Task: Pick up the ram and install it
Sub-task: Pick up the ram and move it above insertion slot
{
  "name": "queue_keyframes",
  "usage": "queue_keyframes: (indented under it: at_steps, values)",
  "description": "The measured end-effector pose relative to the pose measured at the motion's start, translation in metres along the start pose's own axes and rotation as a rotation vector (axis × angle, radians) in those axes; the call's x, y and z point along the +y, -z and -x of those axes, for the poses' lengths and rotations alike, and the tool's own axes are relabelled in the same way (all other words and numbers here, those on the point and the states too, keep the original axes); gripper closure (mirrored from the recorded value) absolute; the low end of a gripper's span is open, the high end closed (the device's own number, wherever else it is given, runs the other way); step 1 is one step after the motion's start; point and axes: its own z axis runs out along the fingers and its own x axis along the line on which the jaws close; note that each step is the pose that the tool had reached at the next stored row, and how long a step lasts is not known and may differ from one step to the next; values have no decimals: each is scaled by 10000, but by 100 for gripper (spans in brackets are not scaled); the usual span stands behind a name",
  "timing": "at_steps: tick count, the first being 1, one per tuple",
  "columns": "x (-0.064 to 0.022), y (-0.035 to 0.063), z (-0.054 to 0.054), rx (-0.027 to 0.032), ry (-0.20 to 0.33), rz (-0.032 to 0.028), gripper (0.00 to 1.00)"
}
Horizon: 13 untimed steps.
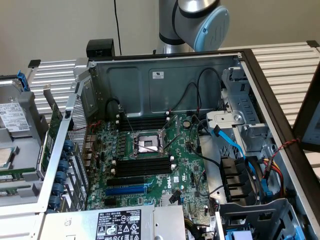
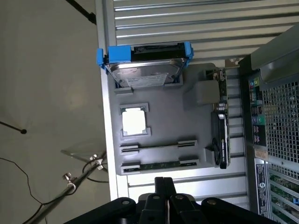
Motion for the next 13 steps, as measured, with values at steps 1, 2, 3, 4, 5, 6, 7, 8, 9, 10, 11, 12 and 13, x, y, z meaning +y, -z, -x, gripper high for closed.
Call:
queue_keyframes:
  at_steps: [1,2,3,4,5,6,7,8,9,10,11,12,13]
  values:
    - [0,-1,0,11,180,3,89]
    - [0,-4,0,20,376,7,89]
    - [-1,-6,0,30,551,10,89]
    - [-1,-8,1,38,725,14,89]
    - [-1,-11,0,47,910,18,89]
    - [-1,-14,1,56,1090,22,89]
    - [-1,-17,0,65,1280,26,89]
    - [-1,-20,0,73,1460,30,89]
    - [-1,-22,0,83,1639,34,89]
    - [-2,-24,0,92,1824,38,89]
    - [-2,-27,0,101,2004,41,89]
    - [-2,-30,0,109,2184,46,89]
    - [-2,-32,0,118,2363,49,89]
